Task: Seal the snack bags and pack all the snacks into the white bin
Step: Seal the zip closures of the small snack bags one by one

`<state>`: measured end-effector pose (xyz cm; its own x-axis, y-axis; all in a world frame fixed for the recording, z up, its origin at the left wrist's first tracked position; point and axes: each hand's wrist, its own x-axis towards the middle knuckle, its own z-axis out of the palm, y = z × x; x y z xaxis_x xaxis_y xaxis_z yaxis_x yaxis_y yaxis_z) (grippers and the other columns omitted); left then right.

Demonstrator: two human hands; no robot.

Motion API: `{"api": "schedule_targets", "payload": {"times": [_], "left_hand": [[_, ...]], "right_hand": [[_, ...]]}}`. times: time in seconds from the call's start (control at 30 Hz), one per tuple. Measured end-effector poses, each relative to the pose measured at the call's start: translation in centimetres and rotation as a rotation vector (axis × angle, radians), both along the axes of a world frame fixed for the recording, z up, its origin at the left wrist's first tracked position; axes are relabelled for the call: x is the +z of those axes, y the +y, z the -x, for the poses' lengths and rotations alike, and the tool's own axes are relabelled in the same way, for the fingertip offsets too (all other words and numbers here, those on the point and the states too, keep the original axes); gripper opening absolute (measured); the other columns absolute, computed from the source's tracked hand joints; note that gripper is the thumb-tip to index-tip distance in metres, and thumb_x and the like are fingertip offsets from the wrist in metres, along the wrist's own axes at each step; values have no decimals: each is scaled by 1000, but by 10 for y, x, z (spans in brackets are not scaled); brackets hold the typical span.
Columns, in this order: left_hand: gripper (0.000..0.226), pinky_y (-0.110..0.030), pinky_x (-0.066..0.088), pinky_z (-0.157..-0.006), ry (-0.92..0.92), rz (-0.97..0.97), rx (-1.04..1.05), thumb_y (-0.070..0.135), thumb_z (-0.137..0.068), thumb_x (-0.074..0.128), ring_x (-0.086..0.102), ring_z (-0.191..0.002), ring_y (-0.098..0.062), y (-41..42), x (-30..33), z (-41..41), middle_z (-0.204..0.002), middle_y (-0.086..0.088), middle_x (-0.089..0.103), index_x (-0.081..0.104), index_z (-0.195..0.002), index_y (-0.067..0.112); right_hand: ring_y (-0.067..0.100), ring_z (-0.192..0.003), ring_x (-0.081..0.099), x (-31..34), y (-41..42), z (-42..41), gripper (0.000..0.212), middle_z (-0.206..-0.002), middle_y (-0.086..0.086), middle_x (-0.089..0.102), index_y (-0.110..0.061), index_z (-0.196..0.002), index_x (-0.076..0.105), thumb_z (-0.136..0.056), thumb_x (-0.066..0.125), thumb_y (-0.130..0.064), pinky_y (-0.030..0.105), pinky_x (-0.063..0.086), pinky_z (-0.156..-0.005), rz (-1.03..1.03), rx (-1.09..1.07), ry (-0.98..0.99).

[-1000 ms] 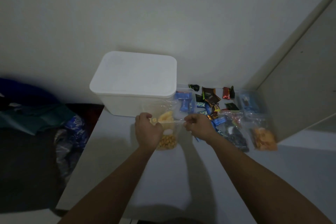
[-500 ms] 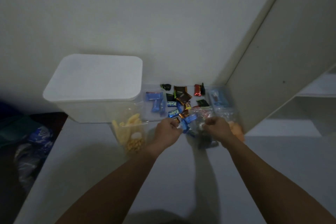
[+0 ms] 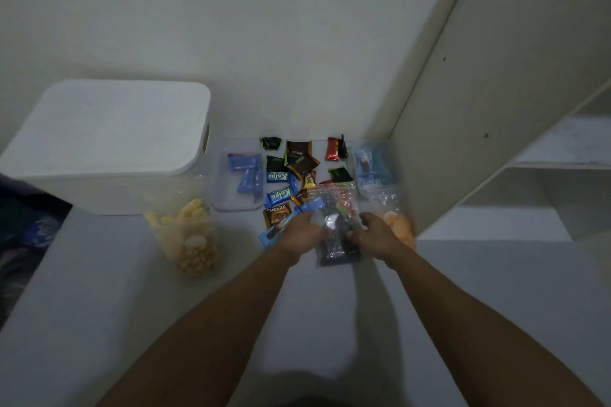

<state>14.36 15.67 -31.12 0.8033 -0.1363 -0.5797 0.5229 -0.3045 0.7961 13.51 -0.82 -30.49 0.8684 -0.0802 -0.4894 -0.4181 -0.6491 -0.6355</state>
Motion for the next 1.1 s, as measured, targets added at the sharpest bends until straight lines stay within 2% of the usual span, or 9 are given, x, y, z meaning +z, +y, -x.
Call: {"api": "schedule_targets", "payload": {"times": [0.13, 0.2, 0.27, 0.43, 0.6, 0.73, 0.87, 0.93, 1.1], "left_hand": [[27, -40, 54, -84, 96, 70, 115, 3, -86, 56, 58, -90, -20, -7, -1, -7, -98, -7, 59, 56, -111, 12], [33, -36, 53, -76, 87, 97, 191, 3, -85, 56, 59, -86, -22, -7, -6, -7, -98, -10, 60, 55, -117, 12], [37, -33, 52, -71, 15, 57, 249, 7, -84, 60, 62, -86, -24, -6, -10, -6, -107, -14, 62, 55, -121, 10], [26, -35, 53, -79, -345, -124, 206, 15, -94, 55, 62, -90, -24, 2, -5, 6, -105, -16, 65, 57, -118, 5], [22, -36, 54, -78, -610, -295, 183, 12, -95, 51, 62, -88, -22, 16, 7, 15, -96, -8, 65, 58, -114, 6], [13, -29, 51, -63, -728, -345, 214, 13, -97, 48, 60, -72, -18, 28, 14, 16, -83, -3, 60, 54, -109, 9], [10, -35, 55, -69, -715, -307, 178, 16, -99, 44, 61, -79, -20, 32, 18, 14, -87, -2, 61, 53, -102, 12], [13, -39, 55, -75, -690, -270, 157, 19, -99, 43, 62, -83, -20, 32, 21, 13, -91, -4, 63, 54, -103, 13], [23, -32, 52, -77, -623, -123, 213, 18, -99, 44, 62, -90, -24, 37, 30, 9, -96, -11, 66, 62, -107, 6]], "right_hand": [[28, -107, 59, -6, 0, -1, 54, -124, 19, 59, 0, -134, 43, -86, 65, -9, 41, 50, -94, -154, -81, 15], [25, -102, 62, -10, -1, -1, 55, -117, 14, 64, -6, -133, 46, -84, 68, -20, 32, 53, -80, -202, -129, 5], [22, -91, 64, -11, -2, -1, 42, -108, 12, 66, -14, -122, 53, -86, 66, -31, 26, 49, -65, -226, -131, -26], [24, -77, 68, -4, 1, 0, 20, -102, 10, 64, -23, -115, 51, -99, 44, -33, 30, 53, -54, -305, -132, -186], [23, -85, 66, 7, 9, -1, 19, -99, 5, 66, -25, -99, 56, -101, 38, -28, 45, 58, -72, -187, 33, -454], [19, -90, 60, 18, 17, -4, 25, -100, 4, 65, -17, -107, 61, -101, 39, -25, 35, 52, -77, -112, 123, -579], [10, -90, 56, 30, 25, -6, 28, -101, -3, 62, -17, -117, 60, -102, 37, -24, 11, 41, -72, -145, 198, -556], [12, -91, 57, 33, 27, -8, 30, -101, -2, 63, -17, -120, 60, -102, 38, -24, 11, 41, -72, -158, 214, -552], [11, -94, 62, 40, 24, -14, 23, -100, -1, 69, -18, -111, 68, -96, 51, -18, 19, 49, -77, -293, 85, -595]]}}
